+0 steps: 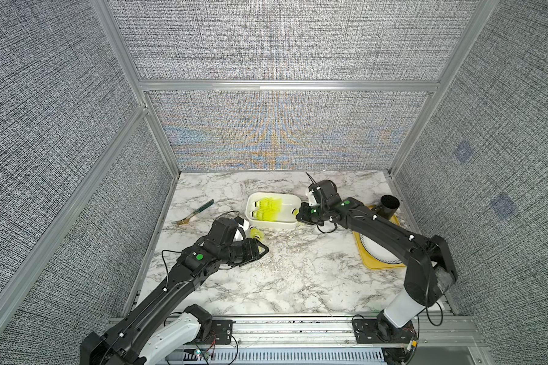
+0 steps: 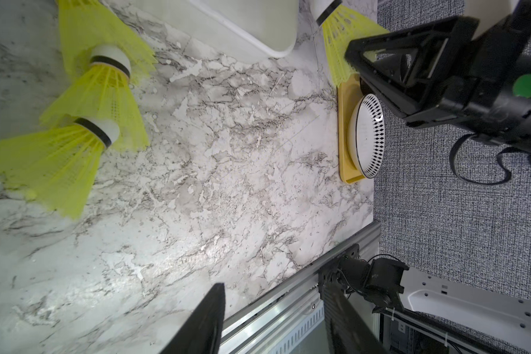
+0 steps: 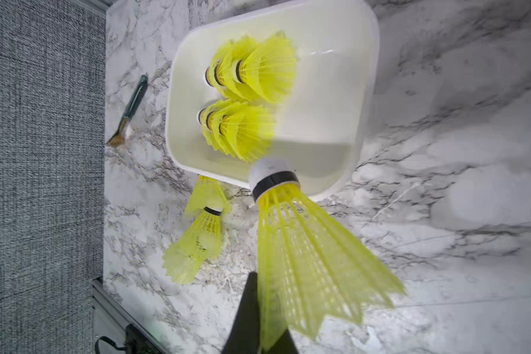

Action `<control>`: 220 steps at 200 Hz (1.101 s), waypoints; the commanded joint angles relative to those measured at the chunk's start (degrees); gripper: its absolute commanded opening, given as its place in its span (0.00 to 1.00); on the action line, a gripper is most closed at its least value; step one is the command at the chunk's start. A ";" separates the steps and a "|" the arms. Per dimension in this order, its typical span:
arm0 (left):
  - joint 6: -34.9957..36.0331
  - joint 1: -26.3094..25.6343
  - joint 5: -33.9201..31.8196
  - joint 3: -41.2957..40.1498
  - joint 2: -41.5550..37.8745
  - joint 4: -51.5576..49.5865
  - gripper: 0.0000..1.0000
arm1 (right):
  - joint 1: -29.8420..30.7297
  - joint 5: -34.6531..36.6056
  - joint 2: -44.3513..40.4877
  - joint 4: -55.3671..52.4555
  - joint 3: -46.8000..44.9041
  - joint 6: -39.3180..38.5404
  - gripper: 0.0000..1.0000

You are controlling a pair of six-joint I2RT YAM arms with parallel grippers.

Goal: Put the shuttlecocks into the storage box
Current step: Place the shuttlecock in the storage box.

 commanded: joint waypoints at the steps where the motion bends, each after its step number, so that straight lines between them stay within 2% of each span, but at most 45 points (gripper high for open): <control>1: -0.17 0.27 -1.84 2.10 2.52 4.88 0.55 | -1.52 -2.40 2.44 -3.82 3.81 -12.22 0.00; 73: 1.38 2.05 -2.23 11.56 14.77 6.00 0.54 | -3.01 1.96 15.54 -10.33 21.56 -25.15 0.00; 146: 2.10 3.96 -1.87 17.81 21.82 3.92 0.54 | -1.35 6.45 24.78 -11.10 28.83 -33.70 0.00; 220: 3.34 3.95 -1.39 18.77 22.69 2.45 0.54 | 0.31 8.31 32.05 -13.40 34.50 -36.85 0.00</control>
